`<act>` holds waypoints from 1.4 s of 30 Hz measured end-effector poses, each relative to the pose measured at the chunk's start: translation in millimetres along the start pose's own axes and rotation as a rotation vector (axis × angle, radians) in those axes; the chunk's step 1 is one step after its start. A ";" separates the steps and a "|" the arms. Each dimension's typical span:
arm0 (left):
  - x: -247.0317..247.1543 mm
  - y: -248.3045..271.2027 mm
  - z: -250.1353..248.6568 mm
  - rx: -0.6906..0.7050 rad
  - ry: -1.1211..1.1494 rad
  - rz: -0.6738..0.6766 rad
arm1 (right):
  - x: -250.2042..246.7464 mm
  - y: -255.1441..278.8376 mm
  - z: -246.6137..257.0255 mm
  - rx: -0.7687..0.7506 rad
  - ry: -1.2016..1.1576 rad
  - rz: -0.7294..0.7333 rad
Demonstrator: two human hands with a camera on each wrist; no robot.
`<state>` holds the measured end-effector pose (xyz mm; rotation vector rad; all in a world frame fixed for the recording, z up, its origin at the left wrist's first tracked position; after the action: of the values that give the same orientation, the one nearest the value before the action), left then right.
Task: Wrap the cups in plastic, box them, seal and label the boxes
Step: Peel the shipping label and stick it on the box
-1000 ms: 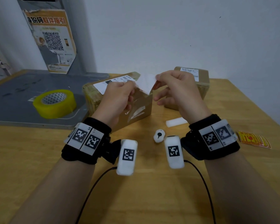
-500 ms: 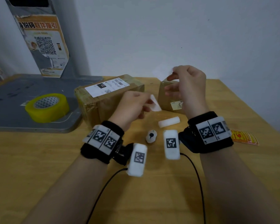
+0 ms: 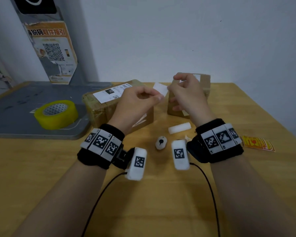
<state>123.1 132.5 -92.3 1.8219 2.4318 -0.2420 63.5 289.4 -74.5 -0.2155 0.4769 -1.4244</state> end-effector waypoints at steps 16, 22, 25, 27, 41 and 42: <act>-31.8 18.9 26.1 0.048 -0.052 -0.191 | 44.9 20.8 2.7 -0.017 -0.032 0.301; -48.1 22.7 35.1 0.006 -0.050 -0.256 | 45.7 23.6 -10.0 -0.003 -0.111 0.375; -50.0 26.9 35.7 0.008 -0.088 -0.249 | 47.9 23.3 -15.8 -0.062 -0.004 0.322; -52.1 27.8 35.8 0.011 -0.095 -0.249 | 47.6 21.7 -17.8 -0.101 0.012 0.289; -113.0 -10.8 52.6 -0.069 -0.430 -0.289 | 46.0 16.2 -39.4 0.007 -0.130 0.223; -115.8 -15.7 56.3 -0.023 -0.427 -0.280 | 47.7 17.5 -41.0 0.026 -0.155 0.245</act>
<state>139.6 8.6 -127.0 1.2522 2.3494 -0.5574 64.6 250.9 -127.2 -0.2366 0.3444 -1.1642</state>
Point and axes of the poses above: each hand's wrist, its own y-axis away from the middle knuckle, its own x-axis out of the palm, z = x × y, the point moved 1 cm from there along -y, towards the middle knuckle, and after that the axes turned 14 degrees about -x, right-handed, at the moved point
